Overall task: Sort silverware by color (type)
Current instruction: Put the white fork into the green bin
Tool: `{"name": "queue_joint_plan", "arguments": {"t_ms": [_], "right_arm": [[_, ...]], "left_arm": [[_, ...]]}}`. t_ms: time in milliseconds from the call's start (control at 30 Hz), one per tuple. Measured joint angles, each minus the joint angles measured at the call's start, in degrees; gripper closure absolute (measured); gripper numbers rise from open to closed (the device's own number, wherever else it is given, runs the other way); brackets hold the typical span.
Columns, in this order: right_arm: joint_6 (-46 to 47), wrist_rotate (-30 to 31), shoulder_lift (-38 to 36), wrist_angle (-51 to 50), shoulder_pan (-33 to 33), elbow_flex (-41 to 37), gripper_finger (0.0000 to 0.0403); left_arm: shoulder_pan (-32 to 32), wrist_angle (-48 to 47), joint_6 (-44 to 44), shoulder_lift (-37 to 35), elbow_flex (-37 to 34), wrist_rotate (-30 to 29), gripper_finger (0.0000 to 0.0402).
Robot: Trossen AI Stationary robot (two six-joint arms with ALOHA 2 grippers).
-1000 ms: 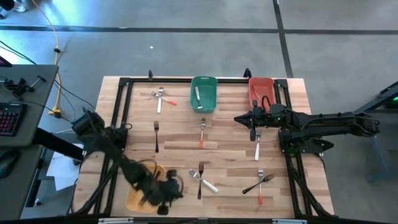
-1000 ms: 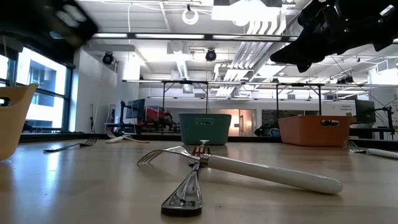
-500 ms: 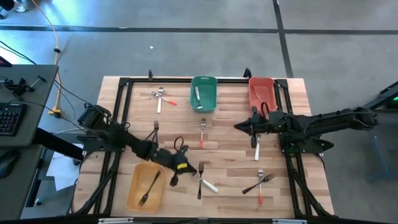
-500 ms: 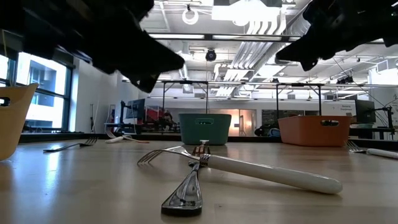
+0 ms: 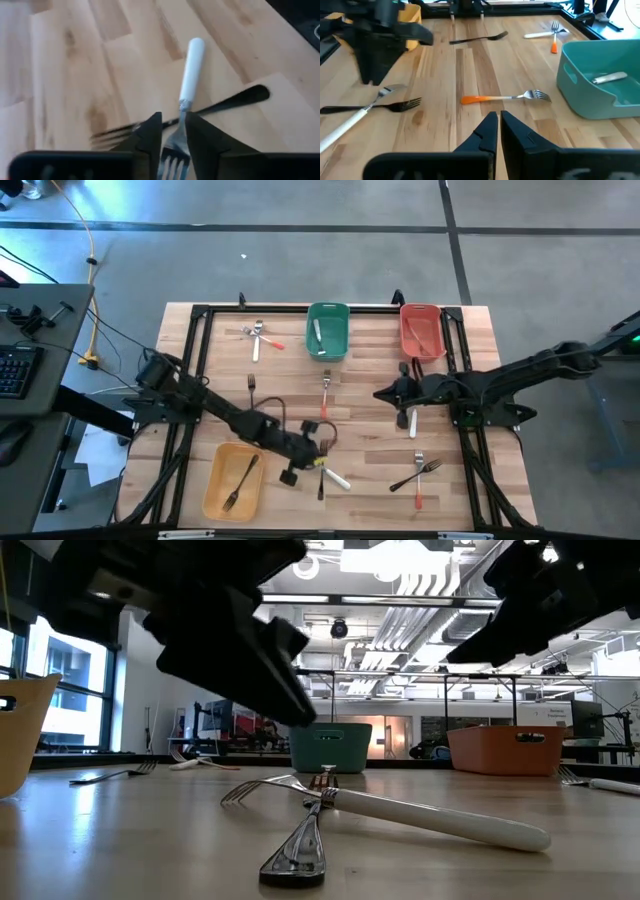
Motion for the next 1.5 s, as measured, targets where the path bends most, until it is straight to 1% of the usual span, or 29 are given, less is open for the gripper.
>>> {"name": "queue_joint_plan", "arguments": {"t_ms": [100,200,333,467,567,767,867,933,1167,1300,1400,1500], "right_arm": [[0.0,0.0,1.0,0.0,0.0,0.0,0.0399],[0.0,0.0,1.6,0.0,0.0,0.0,0.0399],[0.0,0.0,1.7,0.1,0.0,0.0,0.0399],[0.0,0.0,1.7,0.1,0.0,0.0,0.0399],[0.0,0.0,1.7,0.1,0.0,0.0,0.0399],[0.0,0.0,1.7,0.1,0.0,0.0,0.0399],[0.0,0.0,1.7,0.1,0.0,0.0,0.0399],[0.0,0.0,1.7,0.1,0.0,0.0,0.0399],[0.0,0.0,1.7,0.1,0.0,0.0,0.0399],[0.0,0.0,1.7,0.0,0.0,0.0,0.0399],[0.0,0.0,1.7,-0.1,0.0,0.0,0.0399],[0.0,0.0,1.7,-0.1,0.0,0.0,0.0399]], "left_arm": [[-0.4,-6.6,1.9,2.8,4.9,0.1,0.0293],[-0.4,-11.8,2.9,5.7,8.3,0.1,0.0271],[-0.4,-13.9,5.2,8.6,11.1,-0.6,0.0251],[-0.4,-15.4,7.6,9.9,12.0,-1.7,0.0248],[-0.4,-16.5,7.2,9.8,12.1,-2.4,0.0262],[-0.4,-18.1,7.2,9.7,12.3,-2.8,0.0318],[-0.4,-18.4,6.8,9.7,12.3,-2.9,0.0322],[-0.5,-18.5,6.7,9.7,12.3,-2.9,0.0347],[-0.6,-21.2,5.8,9.3,13.2,-3.0,0.0399],[-0.5,-21.9,5.1,7.2,13.3,-3.9,0.0399],[-0.4,-24.0,4.9,5.4,13.3,-6.0,0.0401],[0.7,-25.5,2.4,2.4,13.3,-8.9,0.0401]]}}
